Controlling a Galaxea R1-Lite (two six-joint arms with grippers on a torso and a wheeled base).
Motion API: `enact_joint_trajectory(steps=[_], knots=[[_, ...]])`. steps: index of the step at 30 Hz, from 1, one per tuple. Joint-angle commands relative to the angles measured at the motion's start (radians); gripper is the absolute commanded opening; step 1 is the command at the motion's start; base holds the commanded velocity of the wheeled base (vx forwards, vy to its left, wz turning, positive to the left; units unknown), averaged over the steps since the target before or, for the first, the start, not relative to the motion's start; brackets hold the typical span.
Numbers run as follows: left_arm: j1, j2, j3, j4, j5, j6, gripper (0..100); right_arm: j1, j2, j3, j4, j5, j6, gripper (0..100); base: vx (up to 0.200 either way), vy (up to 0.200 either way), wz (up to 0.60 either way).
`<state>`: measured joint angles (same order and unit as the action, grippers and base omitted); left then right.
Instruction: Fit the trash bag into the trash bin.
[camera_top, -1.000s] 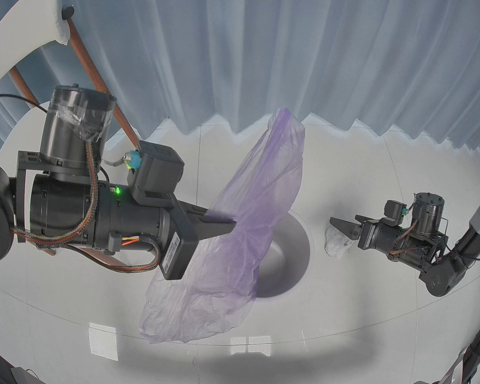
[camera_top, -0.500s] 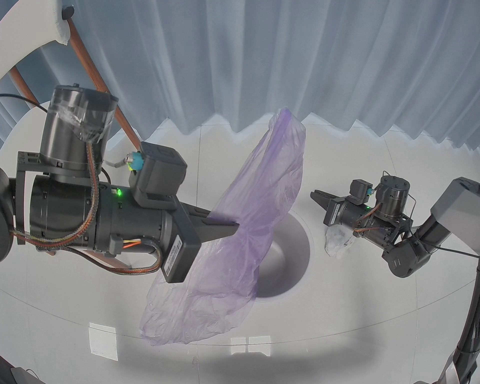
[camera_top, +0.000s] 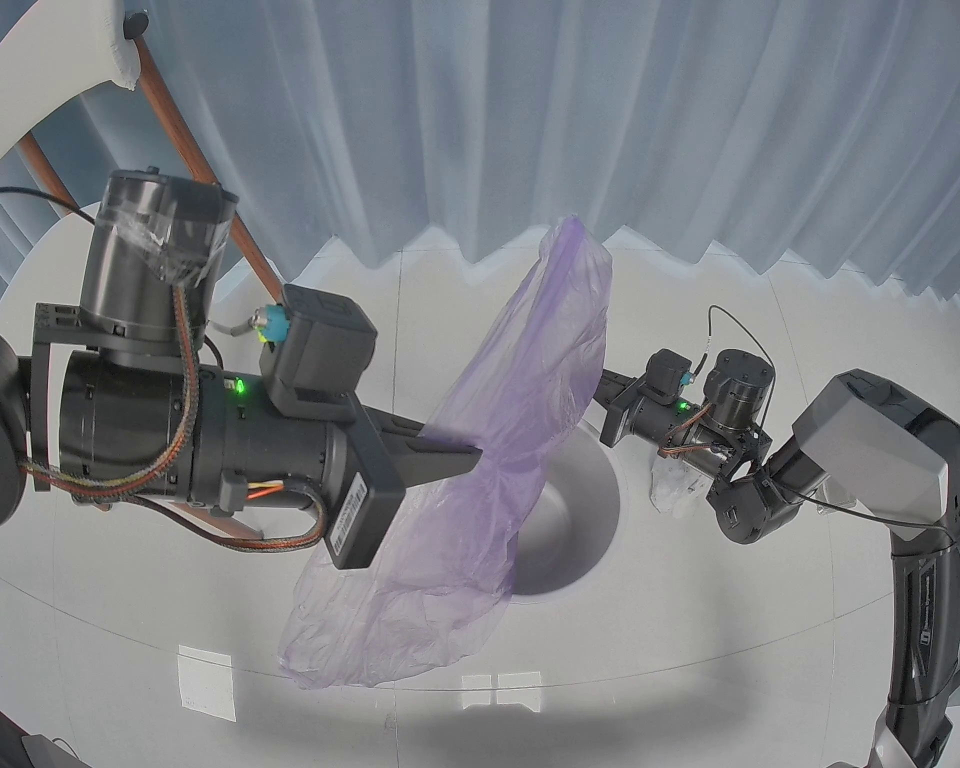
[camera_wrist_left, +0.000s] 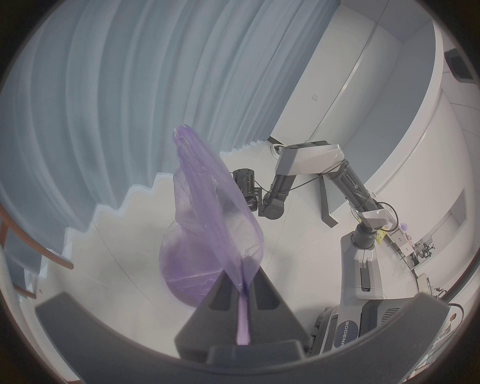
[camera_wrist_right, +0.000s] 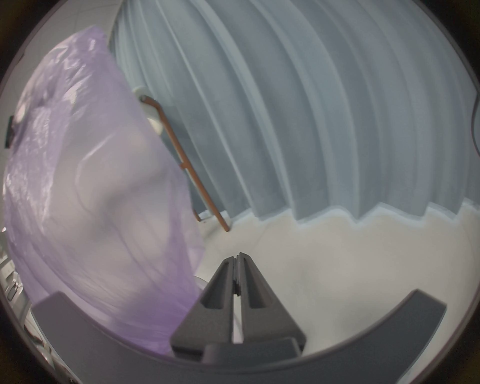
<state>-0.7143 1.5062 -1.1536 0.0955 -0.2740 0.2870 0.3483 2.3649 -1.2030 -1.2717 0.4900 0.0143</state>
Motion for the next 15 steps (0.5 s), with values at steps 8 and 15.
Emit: enact_joint_trajectory(steps=[8,15], knots=[[0.009,0.0,-0.005,-0.002,-0.014,-0.002,0,0.032,-0.029,0.169,-0.176,0.317,0.004,0,0.0,0.0,0.0],[0.022,0.005,-0.009,-0.005,-0.014,-0.005,0,0.121,-0.176,0.565,-0.252,0.338,0.036,0,0.0,0.0,0.0]])
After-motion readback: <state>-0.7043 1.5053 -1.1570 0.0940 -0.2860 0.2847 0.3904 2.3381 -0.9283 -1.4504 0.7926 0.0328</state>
